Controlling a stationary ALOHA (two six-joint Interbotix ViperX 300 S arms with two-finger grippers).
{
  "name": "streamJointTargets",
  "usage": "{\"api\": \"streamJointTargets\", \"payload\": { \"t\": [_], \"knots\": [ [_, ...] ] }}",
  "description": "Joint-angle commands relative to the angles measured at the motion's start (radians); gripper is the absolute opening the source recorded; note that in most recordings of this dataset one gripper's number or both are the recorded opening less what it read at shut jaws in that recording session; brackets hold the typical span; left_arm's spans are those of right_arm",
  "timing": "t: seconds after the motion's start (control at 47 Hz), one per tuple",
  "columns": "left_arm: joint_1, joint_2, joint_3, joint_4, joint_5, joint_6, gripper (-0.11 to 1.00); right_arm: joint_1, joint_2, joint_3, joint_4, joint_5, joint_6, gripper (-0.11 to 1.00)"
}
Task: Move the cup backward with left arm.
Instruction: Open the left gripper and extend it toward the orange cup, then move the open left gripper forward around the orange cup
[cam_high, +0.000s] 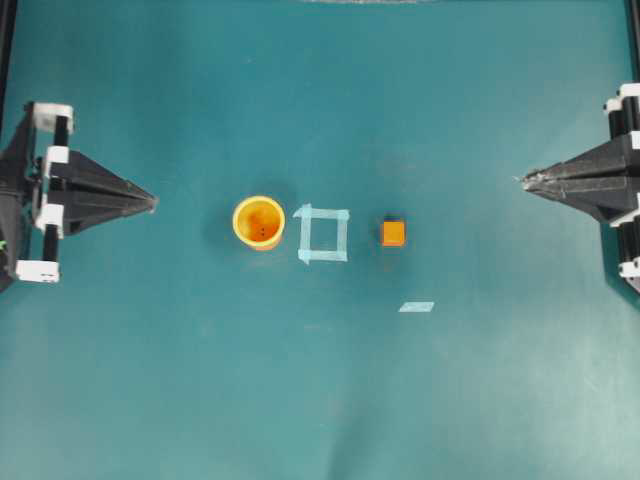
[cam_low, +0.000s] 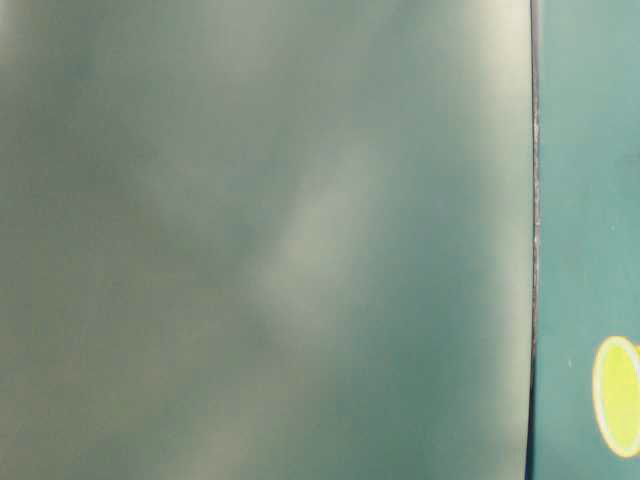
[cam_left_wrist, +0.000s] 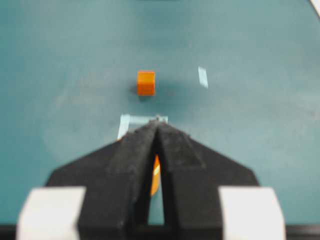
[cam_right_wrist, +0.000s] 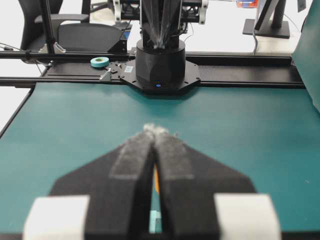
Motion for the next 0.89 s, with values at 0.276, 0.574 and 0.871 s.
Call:
{"api": "streamJointTargets", "payload": {
  "t": [0.276,0.574,0.871],
  "knots": [
    [-0.003,0.135,-0.017,0.0,-0.021,0.0,0.67,0.002,0.005,-0.034,0.003,-0.008,0.008,0.0],
    [-0.003,0.356,0.026,0.0,-0.242,0.005,0.71,0.002,0.006,-0.037,0.003,0.002,0.006,0.0],
    [0.041,0.597,0.008,0.0,-0.4,0.005,0.73,0.003,0.006,-0.04,0.003,0.002,0.008,0.0]
  ]
}}
